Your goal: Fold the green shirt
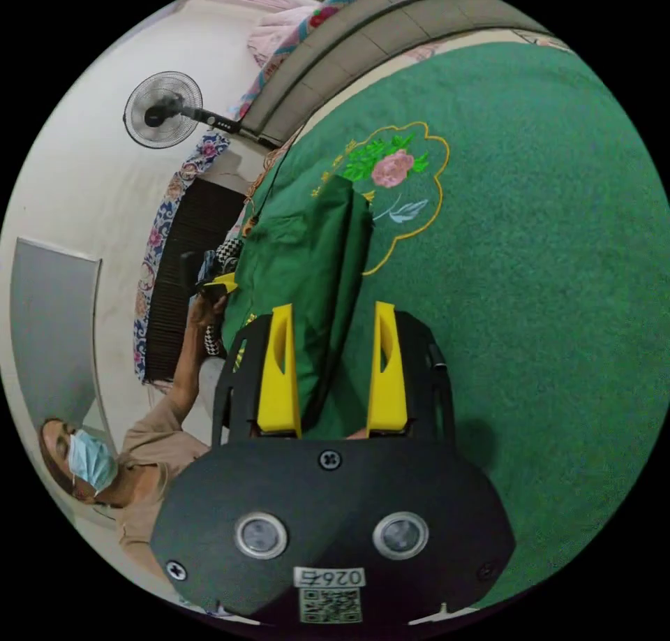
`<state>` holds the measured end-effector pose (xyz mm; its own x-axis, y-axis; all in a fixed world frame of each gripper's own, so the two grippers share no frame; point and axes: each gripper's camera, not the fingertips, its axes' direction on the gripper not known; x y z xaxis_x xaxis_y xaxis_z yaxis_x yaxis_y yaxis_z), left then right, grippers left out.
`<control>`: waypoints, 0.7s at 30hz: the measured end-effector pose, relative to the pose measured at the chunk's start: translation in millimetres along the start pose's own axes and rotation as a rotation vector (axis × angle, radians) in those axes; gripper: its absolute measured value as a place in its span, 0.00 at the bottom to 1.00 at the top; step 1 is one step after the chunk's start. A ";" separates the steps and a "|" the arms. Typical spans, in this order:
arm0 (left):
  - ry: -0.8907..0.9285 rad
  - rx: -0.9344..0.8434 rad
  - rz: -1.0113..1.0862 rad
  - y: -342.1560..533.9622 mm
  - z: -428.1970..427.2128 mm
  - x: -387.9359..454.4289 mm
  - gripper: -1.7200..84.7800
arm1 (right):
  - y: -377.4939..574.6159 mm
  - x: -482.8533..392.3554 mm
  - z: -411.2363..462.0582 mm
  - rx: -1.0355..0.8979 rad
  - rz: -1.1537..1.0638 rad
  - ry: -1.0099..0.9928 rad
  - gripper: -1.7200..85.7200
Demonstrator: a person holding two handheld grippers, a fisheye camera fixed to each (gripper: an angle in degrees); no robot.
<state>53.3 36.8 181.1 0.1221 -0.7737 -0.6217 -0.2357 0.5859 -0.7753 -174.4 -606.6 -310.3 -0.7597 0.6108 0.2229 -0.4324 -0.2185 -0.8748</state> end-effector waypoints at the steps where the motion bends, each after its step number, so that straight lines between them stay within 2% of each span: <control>1: -0.007 -0.003 -0.008 -3.6 -0.1 -0.7 0.26 | -7.9 7.4 -0.2 -0.016 0.019 -0.025 0.15; 5: -0.161 0.033 -0.050 -12.4 -10.7 -1.4 0.31 | -31.4 22.7 -18.7 0.019 0.056 -0.141 0.13; 7: -0.127 0.037 -0.047 -17.8 3.1 -4.4 0.33 | -39.1 23.4 -24.5 0.016 0.050 -0.153 0.13; 11: -0.180 0.029 -0.051 -29.6 19.4 4.1 0.33 | -52.7 15.9 -36.6 0.011 0.023 -0.172 0.13; 16: -0.333 -0.008 -0.021 -44.8 50.2 28.0 0.31 | -62.8 1.7 -49.8 0.008 0.011 -0.176 0.12; 21: -0.353 -0.054 -0.022 -61.2 70.1 39.0 0.30 | -64.0 -14.5 -59.7 0.028 -0.003 -0.195 0.10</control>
<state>140.1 -12.4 196.6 0.4509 -0.6495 -0.6123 -0.2785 0.5494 -0.7878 -106.7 -556.1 -283.2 -0.8370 0.4534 0.3065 -0.4456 -0.2397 -0.8625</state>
